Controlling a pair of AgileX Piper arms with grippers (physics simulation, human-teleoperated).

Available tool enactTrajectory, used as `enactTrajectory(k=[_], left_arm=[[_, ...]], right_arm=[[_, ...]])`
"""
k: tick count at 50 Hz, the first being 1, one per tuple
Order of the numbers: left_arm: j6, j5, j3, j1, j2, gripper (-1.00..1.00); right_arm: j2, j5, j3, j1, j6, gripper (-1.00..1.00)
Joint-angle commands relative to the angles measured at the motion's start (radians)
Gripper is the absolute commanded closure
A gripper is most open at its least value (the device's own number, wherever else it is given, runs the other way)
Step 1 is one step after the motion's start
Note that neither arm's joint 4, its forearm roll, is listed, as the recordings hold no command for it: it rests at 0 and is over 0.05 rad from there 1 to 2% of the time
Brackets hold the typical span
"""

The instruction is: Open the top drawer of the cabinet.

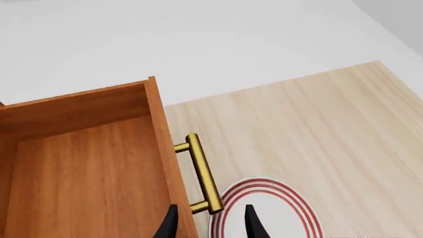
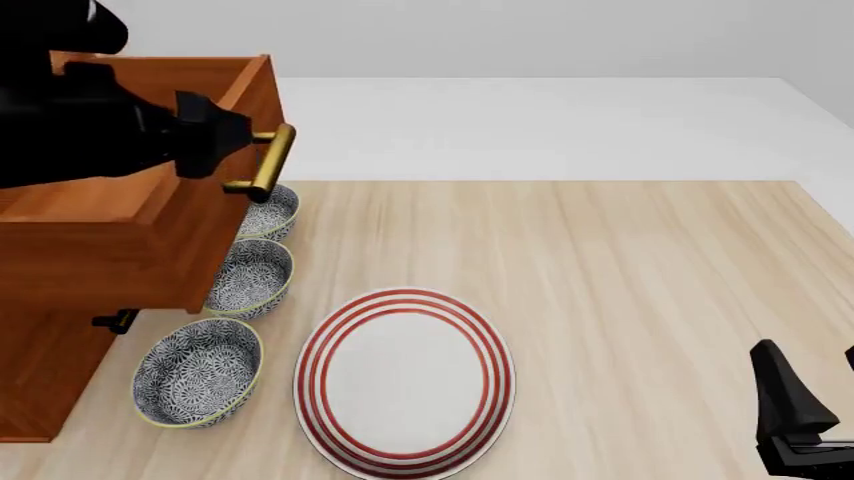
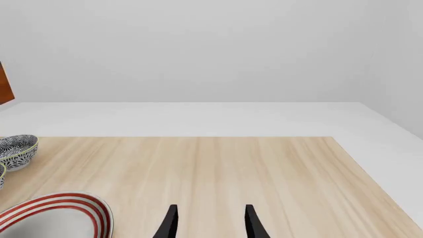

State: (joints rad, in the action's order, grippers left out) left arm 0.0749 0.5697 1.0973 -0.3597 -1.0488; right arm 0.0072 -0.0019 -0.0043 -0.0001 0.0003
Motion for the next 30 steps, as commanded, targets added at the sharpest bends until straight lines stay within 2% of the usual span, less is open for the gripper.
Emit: enactTrajectory(k=[1, 30], left_arm=[[-0.002, 0.015, 0.009, -0.031, 0.027, -1.00], [-0.012, 0.052, 0.053, -0.099, 0.114, -1.00]], right_arm=[[0.000, 0.000, 0.000, 0.000, 0.000, -1.00], [0.000, 0.000, 0.000, 0.000, 0.000, -1.00]])
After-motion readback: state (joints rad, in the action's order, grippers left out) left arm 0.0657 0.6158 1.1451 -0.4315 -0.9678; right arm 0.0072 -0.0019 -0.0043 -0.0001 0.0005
